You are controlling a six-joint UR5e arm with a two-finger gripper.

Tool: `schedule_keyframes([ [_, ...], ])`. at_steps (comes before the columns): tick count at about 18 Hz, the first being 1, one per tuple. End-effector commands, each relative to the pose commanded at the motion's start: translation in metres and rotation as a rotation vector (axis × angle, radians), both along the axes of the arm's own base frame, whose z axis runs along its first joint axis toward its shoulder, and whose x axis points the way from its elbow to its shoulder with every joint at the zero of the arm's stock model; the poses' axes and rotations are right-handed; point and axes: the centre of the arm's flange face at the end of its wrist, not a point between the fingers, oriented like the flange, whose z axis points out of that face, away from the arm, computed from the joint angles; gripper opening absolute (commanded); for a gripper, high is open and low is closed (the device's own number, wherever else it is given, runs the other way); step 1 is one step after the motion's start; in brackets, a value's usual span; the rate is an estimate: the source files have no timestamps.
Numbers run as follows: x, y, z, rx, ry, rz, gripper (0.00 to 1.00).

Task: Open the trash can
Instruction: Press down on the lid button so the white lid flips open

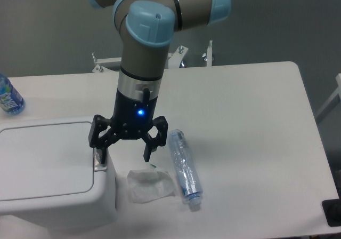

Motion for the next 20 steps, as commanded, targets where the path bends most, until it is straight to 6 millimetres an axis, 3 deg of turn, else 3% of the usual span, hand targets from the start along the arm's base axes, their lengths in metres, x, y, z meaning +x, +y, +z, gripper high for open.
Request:
schedule_keyframes([
  [13, -0.003, 0.003, -0.005, -0.006, -0.002, 0.001, 1.0],
  [16, -0.014, -0.004, 0.023, 0.031, 0.033, 0.021, 1.0],
  [20, -0.055, -0.029, 0.055, 0.071, 0.087, 0.075, 1.0],
])
